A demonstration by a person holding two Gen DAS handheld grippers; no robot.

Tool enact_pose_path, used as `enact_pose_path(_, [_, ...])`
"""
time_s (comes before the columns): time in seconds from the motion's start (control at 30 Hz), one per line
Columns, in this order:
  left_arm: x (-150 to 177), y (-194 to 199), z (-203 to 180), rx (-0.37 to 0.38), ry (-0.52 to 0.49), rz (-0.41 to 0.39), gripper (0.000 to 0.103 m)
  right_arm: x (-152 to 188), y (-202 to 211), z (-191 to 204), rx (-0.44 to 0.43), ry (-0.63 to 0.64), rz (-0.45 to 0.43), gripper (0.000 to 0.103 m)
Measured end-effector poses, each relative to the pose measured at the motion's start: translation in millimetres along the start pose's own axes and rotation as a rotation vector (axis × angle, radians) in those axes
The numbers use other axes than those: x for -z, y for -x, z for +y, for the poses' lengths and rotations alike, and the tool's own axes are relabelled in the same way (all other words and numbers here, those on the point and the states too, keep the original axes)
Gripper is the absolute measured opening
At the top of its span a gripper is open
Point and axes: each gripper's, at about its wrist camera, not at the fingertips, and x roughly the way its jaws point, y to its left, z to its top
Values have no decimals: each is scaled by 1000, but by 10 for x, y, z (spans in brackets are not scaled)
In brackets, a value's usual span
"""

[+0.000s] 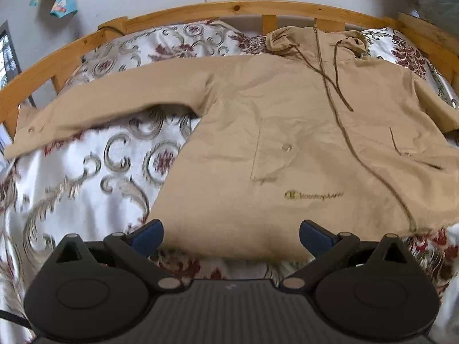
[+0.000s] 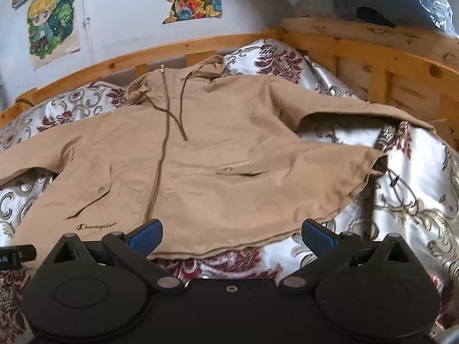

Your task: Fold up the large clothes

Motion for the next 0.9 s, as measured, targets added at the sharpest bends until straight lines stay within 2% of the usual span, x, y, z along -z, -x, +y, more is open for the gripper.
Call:
enact_pose_path(0.13, [-392,77,-129,24,-84,-5,102,-211,15,-114,4,-15,-31,102])
enact_pose_path(0.23, [-708,73,-236,115,-117,20,102,-427,64,-343,31,-68,-82,102])
enact_pose_path(0.4, [-1177,-132,-398,281,34,73,102,-674,48,-933,129,-290,-170,102])
enact_pose_path(0.53, [-1284,-382,-612,368,33,76,102,-781,-40,-1511,189,-485,-230,101])
enact_pose_path(0.67, [-1229,-672,-813,391,-51,51,102,-828,-154,-2034,263,-630,-276,93])
enact_pose_path(0.77, [-1160,-830,-836,387,-110,43,102,-882,-371,-2273,279,-720,-237,87])
enact_pose_path(0.9, [-1099,-1042,-745,344,-135,83,102,-891,-665,-2440,267,-867,-205,85])
